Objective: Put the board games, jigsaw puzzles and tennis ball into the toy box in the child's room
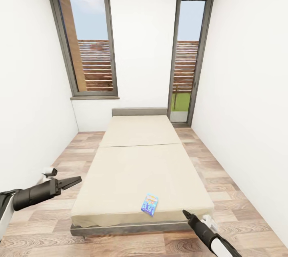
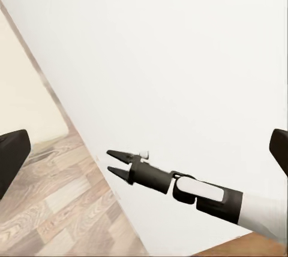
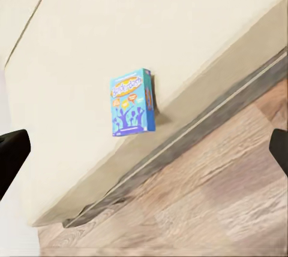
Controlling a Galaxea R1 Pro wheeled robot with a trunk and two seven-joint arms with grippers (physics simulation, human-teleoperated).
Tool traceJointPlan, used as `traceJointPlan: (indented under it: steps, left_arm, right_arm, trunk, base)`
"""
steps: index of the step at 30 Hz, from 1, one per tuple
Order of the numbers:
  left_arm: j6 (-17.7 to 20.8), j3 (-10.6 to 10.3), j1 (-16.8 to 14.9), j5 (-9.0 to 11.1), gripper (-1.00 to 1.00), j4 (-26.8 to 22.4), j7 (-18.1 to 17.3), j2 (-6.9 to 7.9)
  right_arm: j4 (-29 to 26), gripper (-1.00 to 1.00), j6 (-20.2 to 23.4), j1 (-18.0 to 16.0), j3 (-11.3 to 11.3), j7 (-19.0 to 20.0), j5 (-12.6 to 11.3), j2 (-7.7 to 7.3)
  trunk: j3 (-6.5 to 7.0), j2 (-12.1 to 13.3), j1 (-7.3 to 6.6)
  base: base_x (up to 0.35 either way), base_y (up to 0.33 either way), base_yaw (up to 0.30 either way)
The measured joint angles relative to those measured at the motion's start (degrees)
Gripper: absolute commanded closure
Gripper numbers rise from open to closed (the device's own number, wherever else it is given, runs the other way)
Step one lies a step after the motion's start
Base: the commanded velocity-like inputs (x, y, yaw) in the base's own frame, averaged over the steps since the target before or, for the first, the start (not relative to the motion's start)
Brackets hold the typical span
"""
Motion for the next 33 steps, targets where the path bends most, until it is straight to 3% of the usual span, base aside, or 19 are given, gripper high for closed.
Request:
traceJointPlan:
  steps: [4, 7, 10, 21, 23, 28, 33]
  left_arm:
    - [2.82, -0.66, 0.11, 0.13, -1.00, -2.58, -0.03, -0.63]
    - [3.39, -0.79, 0.06, 0.12, -1.00, -3.36, -0.03, -1.23]
    - [3.39, -0.78, -0.11, 0.12, -1.00, -3.20, -0.01, -2.05]
    - [3.39, -0.59, -0.51, 0.36, -1.00, -3.51, -0.02, -2.57]
    - [3.39, -0.48, -0.54, 0.40, -1.00, -3.55, -0.03, -2.49]
    - [3.39, -0.44, -0.57, 0.74, -1.00, -3.68, -0.03, -2.38]
    - [3.39, -0.63, -0.61, 0.81, -1.00, -3.71, 0.00, -2.41]
  right_arm:
    - [-0.56, -1.00, 7.84, -0.11, -0.31, 0.33, -1.99, 2.24]
    - [-2.63, -1.00, 12.54, -0.20, -0.62, 0.49, -6.90, 2.82]
    - [-5.27, -1.00, 14.45, -0.19, -0.65, 1.49, -10.50, 2.67]
    - [-7.75, -1.00, 16.30, -0.18, -2.39, 3.96, -14.70, 3.69]
    - [-7.94, -1.00, 17.14, -0.18, -2.52, 4.00, -16.57, 4.59]
    - [-8.74, -1.00, 23.42, -0.18, -2.62, 4.22, -24.32, 5.79]
    - [-10.91, -1.00, 26.15, -0.18, -2.24, 3.90, -25.96, 6.11]
  trunk:
    - [-0.72, -1.61, 0.88]
    - [-1.26, -2.82, 1.54]
    - [-1.80, -4.03, 2.20]
    - [-3.79, -8.45, 4.62]
    - [-4.15, -9.26, 5.06]
    - [-5.06, -11.27, 6.16]
    - [-5.96, -13.28, 7.26]
  base:
    - [0.000, 0.000, 0.000]
    - [0.000, 0.000, 0.000]
    - [0.000, 0.000, 0.000]
    - [0.000, 0.000, 0.000]
    - [0.000, 0.000, 0.000]
    - [0.000, 0.000, 0.000]
    - [0.000, 0.000, 0.000]
